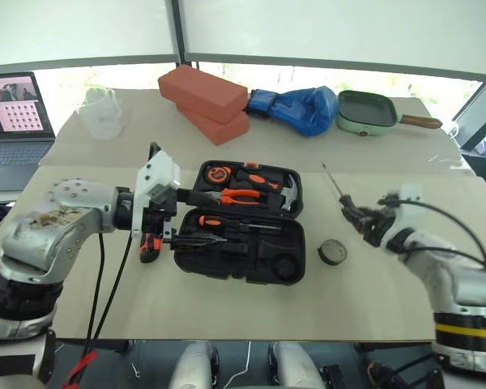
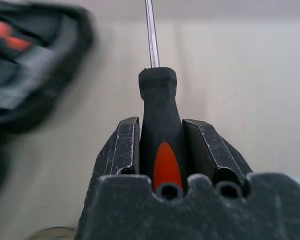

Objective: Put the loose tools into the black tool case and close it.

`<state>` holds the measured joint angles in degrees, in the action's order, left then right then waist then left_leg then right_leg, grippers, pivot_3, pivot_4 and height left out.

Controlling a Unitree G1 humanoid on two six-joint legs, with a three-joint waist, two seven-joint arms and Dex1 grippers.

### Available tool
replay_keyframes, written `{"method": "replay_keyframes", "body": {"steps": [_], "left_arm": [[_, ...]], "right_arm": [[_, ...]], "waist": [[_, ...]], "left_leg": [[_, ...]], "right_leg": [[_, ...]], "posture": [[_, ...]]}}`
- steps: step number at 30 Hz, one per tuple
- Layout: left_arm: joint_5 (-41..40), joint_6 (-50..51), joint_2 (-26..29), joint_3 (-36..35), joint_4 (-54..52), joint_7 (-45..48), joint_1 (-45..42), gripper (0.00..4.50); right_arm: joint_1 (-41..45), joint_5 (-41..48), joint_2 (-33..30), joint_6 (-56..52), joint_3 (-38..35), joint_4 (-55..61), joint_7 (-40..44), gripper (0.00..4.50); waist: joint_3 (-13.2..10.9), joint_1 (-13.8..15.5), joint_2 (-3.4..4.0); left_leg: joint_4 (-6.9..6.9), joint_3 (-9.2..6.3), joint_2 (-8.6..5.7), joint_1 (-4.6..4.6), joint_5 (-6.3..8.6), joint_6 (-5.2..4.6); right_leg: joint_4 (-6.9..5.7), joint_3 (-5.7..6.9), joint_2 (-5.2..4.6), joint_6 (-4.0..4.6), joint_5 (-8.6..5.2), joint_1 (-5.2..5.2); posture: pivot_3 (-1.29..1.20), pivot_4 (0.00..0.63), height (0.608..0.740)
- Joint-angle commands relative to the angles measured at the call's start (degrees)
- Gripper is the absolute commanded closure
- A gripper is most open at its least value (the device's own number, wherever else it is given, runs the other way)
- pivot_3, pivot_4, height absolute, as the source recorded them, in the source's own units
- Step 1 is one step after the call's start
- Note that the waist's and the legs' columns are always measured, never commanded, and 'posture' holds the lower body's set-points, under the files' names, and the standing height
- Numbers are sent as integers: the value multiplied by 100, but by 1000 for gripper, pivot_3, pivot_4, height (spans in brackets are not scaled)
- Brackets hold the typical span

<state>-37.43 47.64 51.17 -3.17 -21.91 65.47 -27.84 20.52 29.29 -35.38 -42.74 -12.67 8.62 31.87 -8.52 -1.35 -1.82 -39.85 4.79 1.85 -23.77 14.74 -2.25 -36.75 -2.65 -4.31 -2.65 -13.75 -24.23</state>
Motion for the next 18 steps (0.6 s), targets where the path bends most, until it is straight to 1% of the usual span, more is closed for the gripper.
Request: {"method": "replay_keyframes", "body": {"steps": [1,4,6,8,10,15,18], "left_arm": [[-235,169,383,-812,-292,-102,623,0],[-367,273,588,-1280,-655,-159,1346,0],[-432,289,677,-1489,-853,-177,1717,0],[-470,327,744,-1790,-1039,-222,2168,0],[-472,315,734,-1957,-1132,-356,2370,0],[-700,407,750,-2181,-1309,-568,2459,0],[-752,404,762,-2224,-1336,-678,2471,0]], "right_arm": [[767,319,-141,220,549,361,1056,3475],[1194,191,-269,411,1351,453,1992,3475],[1311,-49,-320,661,1846,412,2426,3475],[1480,-656,-175,1311,2605,96,2788,3475],[1623,-1096,-41,1768,3063,-240,2968,3475],[1819,-1579,-75,2333,3364,-878,3408,3475],[1832,-1783,-35,2434,3370,-1120,3407,3475]], "waist": [[0,-67,0],[-1,-89,0],[-3,-47,-3],[-4,14,-4],[-6,54,-7],[-10,151,-12],[-10,136,-12]], "left_leg": [[4,0,7,4,0,0],[15,-6,11,7,0,0],[17,-9,15,5,1,1],[14,-7,10,0,0,1],[7,1,8,1,1,1],[1,0,4,1,-2,6],[3,0,6,1,-4,9]], "right_leg": [[0,0,6,7,0,0],[-1,10,8,18,-6,-4],[-1,17,2,19,-7,-4],[2,22,-11,14,-9,-4],[6,20,-15,10,-7,-2],[1,24,-18,9,-6,-1],[0,24,-14,11,-5,-2]], "posture": [[0,150,738],[0,150,738],[0,150,738],[0,150,738],[0,150,738],[0,150,738],[0,150,738]]}}
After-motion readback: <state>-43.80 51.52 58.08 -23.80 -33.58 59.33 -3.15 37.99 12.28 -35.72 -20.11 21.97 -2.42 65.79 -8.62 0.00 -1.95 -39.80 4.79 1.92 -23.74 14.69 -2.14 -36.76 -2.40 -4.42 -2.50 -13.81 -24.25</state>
